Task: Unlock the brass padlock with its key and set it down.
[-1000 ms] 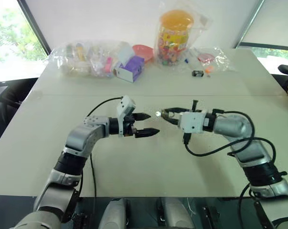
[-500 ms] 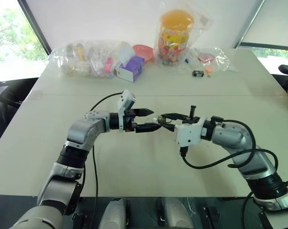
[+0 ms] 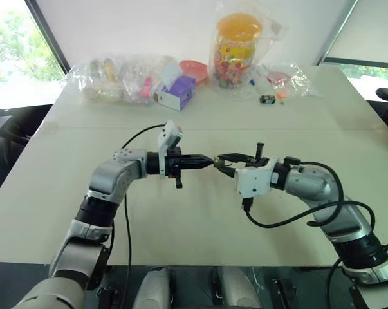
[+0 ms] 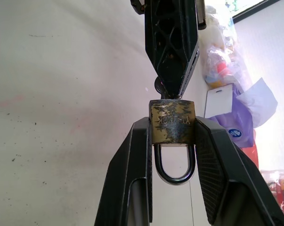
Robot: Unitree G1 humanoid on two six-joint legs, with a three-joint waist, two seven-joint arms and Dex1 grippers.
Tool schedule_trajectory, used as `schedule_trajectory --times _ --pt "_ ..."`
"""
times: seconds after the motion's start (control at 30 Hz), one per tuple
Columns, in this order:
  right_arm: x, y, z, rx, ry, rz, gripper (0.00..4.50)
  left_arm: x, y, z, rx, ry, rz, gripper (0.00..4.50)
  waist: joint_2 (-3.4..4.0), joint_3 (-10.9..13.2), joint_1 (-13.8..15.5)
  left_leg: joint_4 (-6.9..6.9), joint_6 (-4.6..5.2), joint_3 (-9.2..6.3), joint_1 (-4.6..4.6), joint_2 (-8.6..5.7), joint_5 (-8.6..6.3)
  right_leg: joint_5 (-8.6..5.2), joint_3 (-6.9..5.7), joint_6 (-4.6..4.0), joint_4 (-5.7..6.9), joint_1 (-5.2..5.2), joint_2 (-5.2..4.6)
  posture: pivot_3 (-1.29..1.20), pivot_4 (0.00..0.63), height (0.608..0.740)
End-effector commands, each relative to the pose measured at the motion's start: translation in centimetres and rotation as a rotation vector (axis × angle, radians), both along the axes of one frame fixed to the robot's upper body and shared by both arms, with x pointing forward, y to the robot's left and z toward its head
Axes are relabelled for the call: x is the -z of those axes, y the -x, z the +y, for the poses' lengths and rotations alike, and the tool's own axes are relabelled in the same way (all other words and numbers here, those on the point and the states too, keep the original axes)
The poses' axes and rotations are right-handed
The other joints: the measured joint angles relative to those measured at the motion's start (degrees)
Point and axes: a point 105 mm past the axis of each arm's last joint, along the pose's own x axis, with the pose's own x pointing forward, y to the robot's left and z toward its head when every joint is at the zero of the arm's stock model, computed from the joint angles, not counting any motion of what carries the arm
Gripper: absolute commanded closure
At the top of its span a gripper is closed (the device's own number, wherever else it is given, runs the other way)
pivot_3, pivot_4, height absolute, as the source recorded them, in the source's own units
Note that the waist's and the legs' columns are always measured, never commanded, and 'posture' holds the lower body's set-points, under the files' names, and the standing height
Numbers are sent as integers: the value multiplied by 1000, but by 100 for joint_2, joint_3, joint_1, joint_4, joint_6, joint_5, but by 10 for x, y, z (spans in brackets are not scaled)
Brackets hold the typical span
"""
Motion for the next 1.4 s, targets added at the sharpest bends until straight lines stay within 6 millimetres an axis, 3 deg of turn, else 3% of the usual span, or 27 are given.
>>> schedule_trajectory --times 0.03,0.23,0.37,0.5,0.63,0.73,0.87,1.2,1.4 --pt "-22 4 6 -37 -24 -75 3840 -1 4 -3 14 -42 -116 4475 0 0 2 0 0 0 0 0 0 0 1 0 0 0 0 0 150 735" --pt "-34 6 10 -25 -162 86 3840 -16 2 -7 -46 -32 -433 4475 0 0 7 0 0 0 0 0 0 0 1 0 -1 0 -7 0 150 735" --pt "-36 7 10 -31 -161 123 3840 -17 15 -8 12 -48 -664 4475 0 0 6 0 0 0 0 1 0 0 1 0 -2 0 -11 0 150 735" --pt "-35 7 10 -38 -117 96 3840 -8 7 -4 -43 -23 -420 4475 0 0 10 -1 1 0 -1 2 -1 0 0 0 -2 1 -8 0 150 735" --pt "-32 8 10 -51 -59 51 3840 -19 4 -3 -86 122 -130 4475 0 0 4 0 4 0 -1 0 -2 0 -2 0 -2 2 -3 0 150 735" --pt "-30 8 10 -55 -34 34 3840 -29 14 -3 -28 188 27 3601 -1 1 -8 0 4 -2 -1 3 -2 0 -3 0 -1 1 -1 0 150 735" --pt "-28 9 9 -60 -9 16 3840 -28 14 -3 -25 204 181 1782 -1 1 -8 0 3 -3 0 3 -2 0 -2 0 0 1 -4 0 150 735" --pt "-26 10 8 -60 2 6 3840 -6 11 -10 -55 123 189 1782 -1 1 2 0 1 -2 0 1 -1 0 -1 0 -1 2 -6 0 150 735" --pt "-27 11 9 -62 7 -2 3840 -3 8 -13 -73 134 195 1782 -1 1 1 0 1 -2 0 1 -1 0 -1 0 -2 2 -7 0 150 735"
